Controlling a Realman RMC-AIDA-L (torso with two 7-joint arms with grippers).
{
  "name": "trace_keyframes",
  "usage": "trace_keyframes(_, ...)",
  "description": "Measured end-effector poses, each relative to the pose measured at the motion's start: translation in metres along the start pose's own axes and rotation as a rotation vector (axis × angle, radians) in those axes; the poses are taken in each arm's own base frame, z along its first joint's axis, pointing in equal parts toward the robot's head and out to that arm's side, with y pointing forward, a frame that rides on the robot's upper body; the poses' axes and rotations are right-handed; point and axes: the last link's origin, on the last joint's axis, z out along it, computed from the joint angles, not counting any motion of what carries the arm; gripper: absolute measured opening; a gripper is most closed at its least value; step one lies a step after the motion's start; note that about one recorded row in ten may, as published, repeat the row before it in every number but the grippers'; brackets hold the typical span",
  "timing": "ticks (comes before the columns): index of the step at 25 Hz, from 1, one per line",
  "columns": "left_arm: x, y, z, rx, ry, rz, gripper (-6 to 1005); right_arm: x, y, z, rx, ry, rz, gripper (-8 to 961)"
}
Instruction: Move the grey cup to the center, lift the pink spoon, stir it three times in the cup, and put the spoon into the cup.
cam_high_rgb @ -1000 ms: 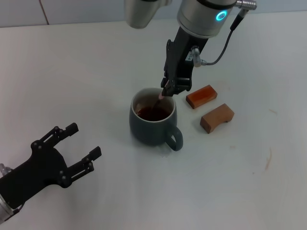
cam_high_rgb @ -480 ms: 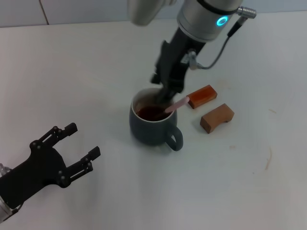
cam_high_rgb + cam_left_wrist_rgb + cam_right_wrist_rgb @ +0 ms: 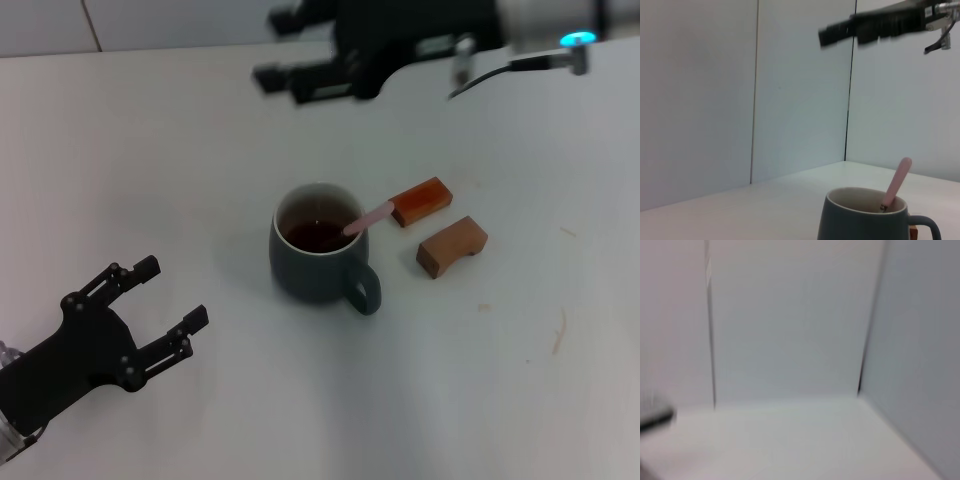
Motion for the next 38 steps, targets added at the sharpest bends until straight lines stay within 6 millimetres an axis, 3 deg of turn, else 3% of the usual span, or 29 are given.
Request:
trace_keyframes(1,0.000,0.000,0.000,0.000,0.000,0.000,820,0.000,0.000,0.000,0.000,0.000,0.000,571)
trace_keyframes(3,0.000,0.000,0.000,0.000,0.001,0.000,820,0.010,0.000,-0.020,0.015,-0.106,0.033,598)
trace_keyframes(5,0.000,0.000,0.000,-0.001,0.001,0.000,820,0.034,0.007,-0.049,0.052,-0.281,0.049,625)
trace_keyframes(6,0.000,0.000,0.000,-0.003,0.001,0.000,820,0.034,0.007,-0.049,0.052,-0.281,0.049,639)
trace_keyframes(9,0.001,0.002,-0.001,-0.012,0.004,0.005,820,0.070,0.021,-0.074,0.138,-0.456,0.041,689)
trace_keyframes(10,0.001,0.002,-0.002,-0.014,0.007,0.008,820,0.097,0.033,-0.088,0.215,-0.549,0.049,711)
trace_keyframes(11,0.001,0.002,-0.002,-0.014,0.007,0.008,820,0.097,0.033,-0.088,0.215,-0.549,0.049,734)
trace_keyframes(14,0.001,0.003,-0.002,-0.016,0.010,0.007,820,0.134,0.052,-0.096,0.299,-0.575,0.067,779)
trace_keyframes(15,0.001,0.003,-0.002,-0.017,0.009,0.005,820,0.155,0.065,-0.095,0.316,-0.530,0.084,779)
trace_keyframes(16,0.001,0.003,-0.002,-0.017,0.009,0.005,820,0.155,0.065,-0.095,0.316,-0.530,0.084,779)
trace_keyframes(17,0.001,0.003,-0.002,-0.017,0.009,0.004,820,0.174,0.078,-0.093,0.313,-0.463,0.118,779)
trace_keyframes(19,0.001,0.003,-0.002,-0.018,0.009,0.002,820,0.179,0.081,-0.093,0.311,-0.439,0.131,779)
trace_keyframes(20,0.001,0.003,-0.002,-0.018,0.010,0.002,820,0.195,0.088,-0.092,0.309,-0.370,0.174,779)
trace_keyframes(29,0.001,0.004,-0.002,-0.020,0.007,0.003,820,0.223,0.097,-0.094,0.342,-0.235,0.247,779)
trace_keyframes(38,0.001,0.003,-0.001,-0.024,0.008,0.002,819,0.236,0.095,-0.075,0.298,-0.098,0.245,779)
